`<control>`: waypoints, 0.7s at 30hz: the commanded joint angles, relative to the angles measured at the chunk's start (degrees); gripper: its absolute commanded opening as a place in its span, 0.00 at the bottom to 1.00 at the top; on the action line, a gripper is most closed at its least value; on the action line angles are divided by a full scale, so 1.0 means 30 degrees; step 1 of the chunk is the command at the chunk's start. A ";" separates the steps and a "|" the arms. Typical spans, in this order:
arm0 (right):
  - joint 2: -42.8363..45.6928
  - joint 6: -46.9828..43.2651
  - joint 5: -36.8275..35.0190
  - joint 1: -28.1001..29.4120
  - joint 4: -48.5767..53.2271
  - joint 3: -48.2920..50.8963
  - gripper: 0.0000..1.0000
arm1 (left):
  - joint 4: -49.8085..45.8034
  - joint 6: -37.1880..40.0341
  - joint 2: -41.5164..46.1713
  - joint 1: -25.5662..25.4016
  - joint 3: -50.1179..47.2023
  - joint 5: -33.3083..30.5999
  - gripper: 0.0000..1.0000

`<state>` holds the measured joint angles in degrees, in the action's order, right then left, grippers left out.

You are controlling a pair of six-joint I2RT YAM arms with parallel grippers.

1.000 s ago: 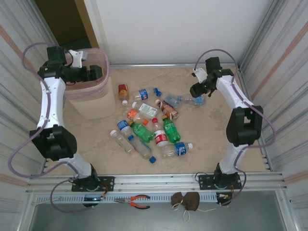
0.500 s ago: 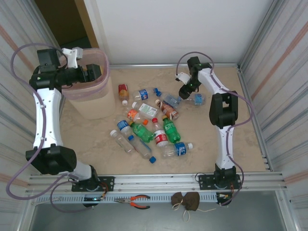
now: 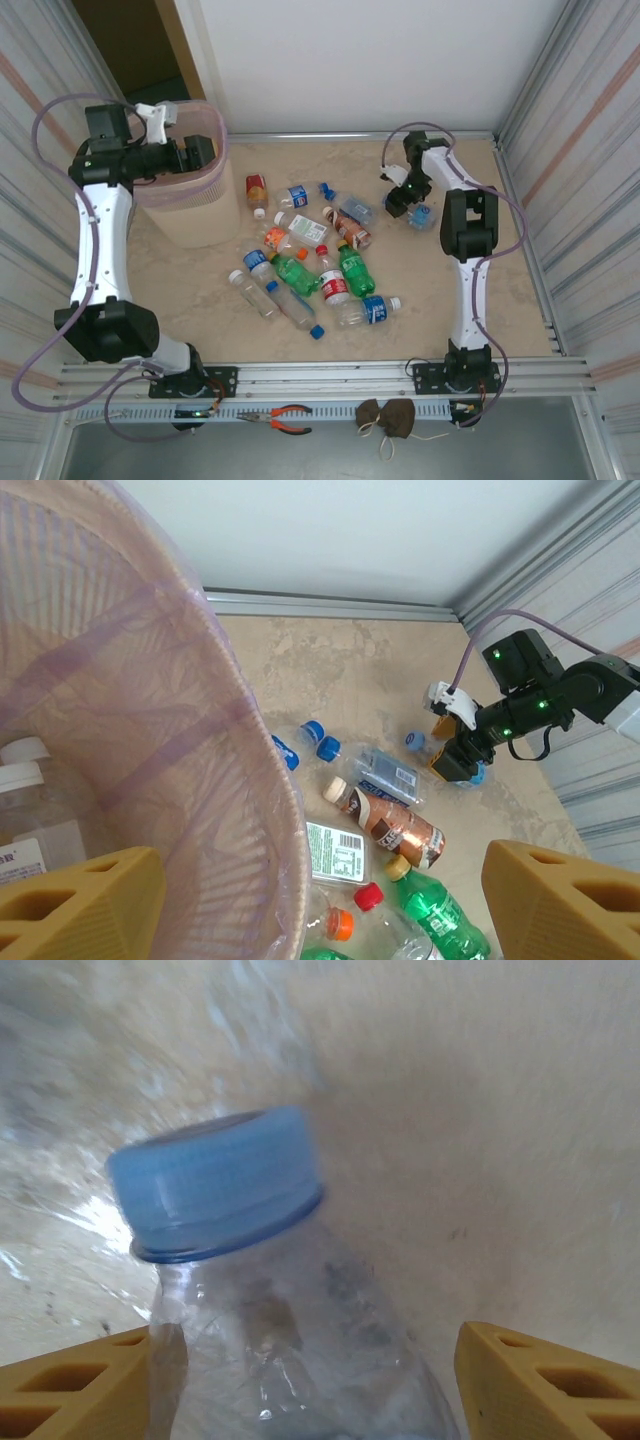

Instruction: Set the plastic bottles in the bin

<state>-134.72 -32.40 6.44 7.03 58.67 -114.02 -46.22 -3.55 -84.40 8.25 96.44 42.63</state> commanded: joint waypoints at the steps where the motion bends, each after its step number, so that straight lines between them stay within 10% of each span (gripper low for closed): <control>1: 0.1817 0.2786 0.0517 -0.0487 -0.0400 0.1298 0.68 | 0.0688 -0.0391 0.0812 -0.0172 -0.0460 0.0639 0.83; 21: 0.1393 0.7436 -0.1348 -0.0244 0.0234 -0.0216 0.69 | 0.1458 -0.0750 0.1072 -0.0401 -0.1371 0.0907 0.82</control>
<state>-128.16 -10.96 4.03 5.69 57.04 -111.46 -43.00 -5.02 -83.31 7.31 92.97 43.94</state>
